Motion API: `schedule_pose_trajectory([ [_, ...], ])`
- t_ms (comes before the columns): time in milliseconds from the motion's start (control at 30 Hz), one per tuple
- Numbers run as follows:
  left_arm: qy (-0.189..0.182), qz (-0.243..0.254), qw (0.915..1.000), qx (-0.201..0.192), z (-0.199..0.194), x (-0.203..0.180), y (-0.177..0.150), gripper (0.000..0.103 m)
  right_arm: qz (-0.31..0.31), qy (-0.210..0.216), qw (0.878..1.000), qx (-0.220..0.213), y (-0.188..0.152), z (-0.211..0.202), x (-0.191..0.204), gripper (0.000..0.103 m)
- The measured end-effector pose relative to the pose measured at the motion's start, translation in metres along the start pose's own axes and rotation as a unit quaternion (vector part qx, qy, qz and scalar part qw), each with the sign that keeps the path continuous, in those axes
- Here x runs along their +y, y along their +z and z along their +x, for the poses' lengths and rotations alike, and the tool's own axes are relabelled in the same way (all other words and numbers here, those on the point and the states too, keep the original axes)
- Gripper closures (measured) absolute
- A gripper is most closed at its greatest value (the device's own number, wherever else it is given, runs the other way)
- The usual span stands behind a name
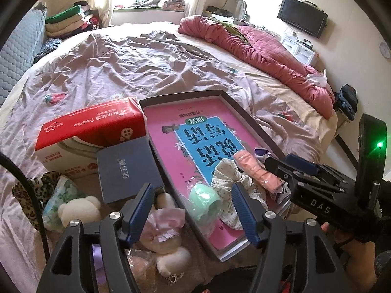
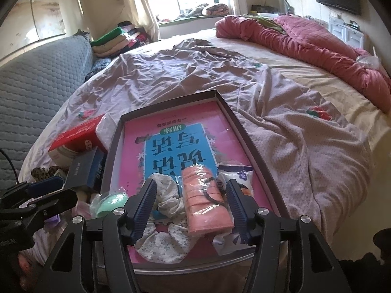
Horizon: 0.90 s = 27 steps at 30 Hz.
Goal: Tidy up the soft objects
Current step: 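Withdraw both grippers from the tray toward the pile of soft items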
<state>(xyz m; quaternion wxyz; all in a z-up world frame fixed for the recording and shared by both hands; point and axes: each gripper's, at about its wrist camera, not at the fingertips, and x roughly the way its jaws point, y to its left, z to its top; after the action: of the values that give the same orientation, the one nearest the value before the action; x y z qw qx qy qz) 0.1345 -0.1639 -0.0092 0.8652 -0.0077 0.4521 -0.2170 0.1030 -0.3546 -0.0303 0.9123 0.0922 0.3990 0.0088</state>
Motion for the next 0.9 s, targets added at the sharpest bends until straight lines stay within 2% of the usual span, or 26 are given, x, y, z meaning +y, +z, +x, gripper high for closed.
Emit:
schedule_pose_trajectory([
  [600,0.021,-0.011,0.9996,-0.015,-0.022,0.012,0.004,0.037,-0.033,-0.003,0.999,-0.017,0.008,-0.014,0.023,0.034],
  [900,0.024,-0.023,0.9991,-0.025,-0.031,0.021,0.006,0.034,-0.080,-0.001,0.996,-0.028,0.011,-0.021,0.046,0.031],
])
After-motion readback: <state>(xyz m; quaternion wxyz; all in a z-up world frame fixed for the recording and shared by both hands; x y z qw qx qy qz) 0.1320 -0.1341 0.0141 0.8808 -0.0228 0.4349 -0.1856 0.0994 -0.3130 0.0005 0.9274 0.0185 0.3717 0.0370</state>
